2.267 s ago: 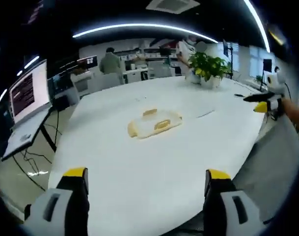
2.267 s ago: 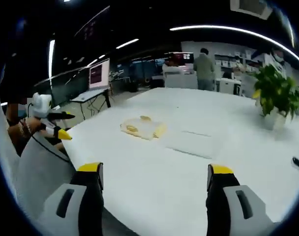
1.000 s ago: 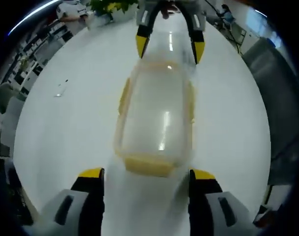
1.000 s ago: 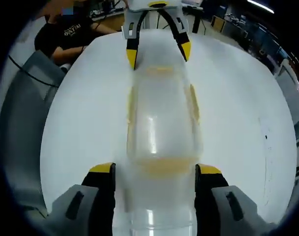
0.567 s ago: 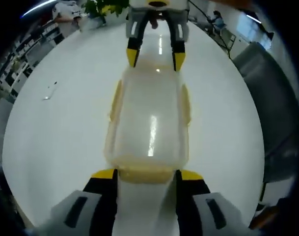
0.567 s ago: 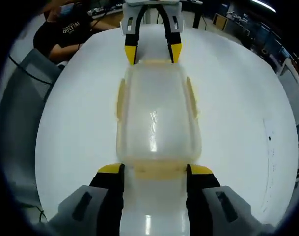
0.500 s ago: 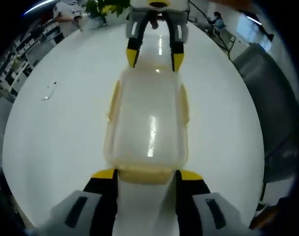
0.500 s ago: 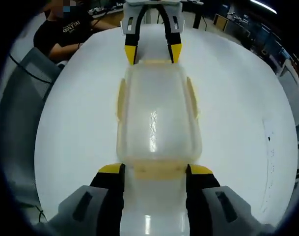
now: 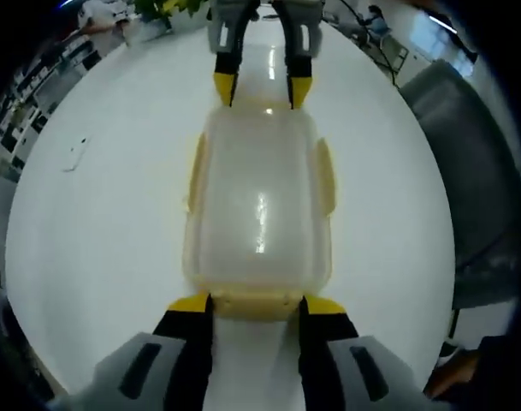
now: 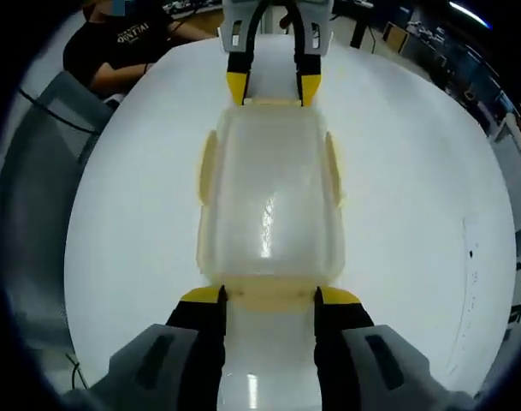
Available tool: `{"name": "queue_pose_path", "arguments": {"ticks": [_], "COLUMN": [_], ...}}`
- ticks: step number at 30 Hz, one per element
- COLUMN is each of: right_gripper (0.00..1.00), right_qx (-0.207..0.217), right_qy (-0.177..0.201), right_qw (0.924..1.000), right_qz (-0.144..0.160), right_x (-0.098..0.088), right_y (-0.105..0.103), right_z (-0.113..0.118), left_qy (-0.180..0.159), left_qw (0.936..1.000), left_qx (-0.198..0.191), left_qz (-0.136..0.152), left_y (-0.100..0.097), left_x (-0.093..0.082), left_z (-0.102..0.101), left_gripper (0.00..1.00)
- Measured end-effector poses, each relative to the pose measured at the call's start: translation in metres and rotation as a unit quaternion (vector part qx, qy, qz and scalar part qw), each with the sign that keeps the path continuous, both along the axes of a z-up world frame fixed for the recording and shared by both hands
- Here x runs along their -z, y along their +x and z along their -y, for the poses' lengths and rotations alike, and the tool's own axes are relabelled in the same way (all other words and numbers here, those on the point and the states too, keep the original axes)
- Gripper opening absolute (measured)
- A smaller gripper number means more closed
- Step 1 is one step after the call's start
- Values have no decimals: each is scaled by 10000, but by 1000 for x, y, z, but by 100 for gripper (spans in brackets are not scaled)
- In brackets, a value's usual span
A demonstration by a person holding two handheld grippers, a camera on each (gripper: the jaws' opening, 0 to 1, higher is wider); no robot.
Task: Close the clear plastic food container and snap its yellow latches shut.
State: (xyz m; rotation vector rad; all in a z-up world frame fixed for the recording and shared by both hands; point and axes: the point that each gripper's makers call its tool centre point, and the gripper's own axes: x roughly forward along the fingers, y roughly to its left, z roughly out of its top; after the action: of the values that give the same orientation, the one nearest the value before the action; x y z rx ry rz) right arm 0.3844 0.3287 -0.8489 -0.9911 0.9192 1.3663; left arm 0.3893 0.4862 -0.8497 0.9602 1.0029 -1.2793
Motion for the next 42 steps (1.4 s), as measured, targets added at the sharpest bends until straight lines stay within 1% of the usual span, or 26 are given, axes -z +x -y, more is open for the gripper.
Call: {"name": "queue_pose_path", "arguments": {"ticks": [2, 4, 7, 9, 12, 17, 18, 21, 22, 24, 27, 29, 31, 34, 35, 36, 38, 42], "right_gripper": [37, 37, 37, 37, 37, 37, 37, 37, 37, 37, 37, 37, 37, 37, 37, 37, 37, 36], "right_qx": [5, 0, -26, 4, -24, 53, 97, 120, 128, 178, 238, 255, 271, 311, 353, 369, 397, 437], "right_qy": [11, 18, -7, 15, 20, 12, 46, 58, 22, 7, 40, -3, 15, 42, 58, 59, 60, 95], "right_qw": [10000, 10000, 10000, 10000, 10000, 9999, 9998, 9995, 9993, 9993, 9992, 9989, 9989, 9985, 9982, 9980, 9978, 9973], "right_qz": [18, -9, 66, 42, 66, 135, 173, 272, 339, 335, 324, 387, 386, 453, 475, 506, 525, 589], "right_x": [-2, -5, -7, -12, -21, -36, -42, -52, -56, -63, -73, -79, -84, -92, -95, -96, -97, -103], "right_y": [-1, -3, -5, -6, -9, -13, -13, -17, -18, -21, -25, -25, -25, -23, -22, -21, -20, -18], "right_z": [-1, -2, 0, 0, 1, 6, 7, 14, 19, 30, 45, 56, 63, 77, 83, 88, 97, 122], "left_qy": [23, 8, -39, -48, -98, -140, -119, -145, -211, -295, -361, -427, -465, -460, -443, -440, -435, -418], "left_qw": [10000, 10000, 10000, 10000, 9999, 9999, 9999, 9998, 9997, 9995, 9993, 9990, 9988, 9989, 9988, 9987, 9987, 9988], "left_qx": [-7, -9, -49, -33, -125, -89, -51, -9, 7, 28, 54, 57, 120, 104, 136, 179, 173, 163], "left_qz": [28, -3, 17, 34, -38, 23, 98, 104, 115, 113, 113, 112, 115, 79, 134, 181, 177, 193], "left_y": [0, -2, -1, -1, -3, -4, -2, -4, -5, -9, -11, -12, -13, -12, -10, -9, -7, -5], "left_x": [-2, -6, -12, -16, -22, -36, -39, -50, -56, -63, -70, -77, -83, -91, -94, -96, -98, -103], "left_z": [-2, -2, 0, 1, 3, 7, 9, 16, 22, 32, 45, 56, 66, 80, 86, 91, 100, 124], "left_gripper": [34, 34, 34, 34, 34, 34, 34, 34, 34, 34, 34, 34, 34, 34, 34, 34, 34, 34]}}
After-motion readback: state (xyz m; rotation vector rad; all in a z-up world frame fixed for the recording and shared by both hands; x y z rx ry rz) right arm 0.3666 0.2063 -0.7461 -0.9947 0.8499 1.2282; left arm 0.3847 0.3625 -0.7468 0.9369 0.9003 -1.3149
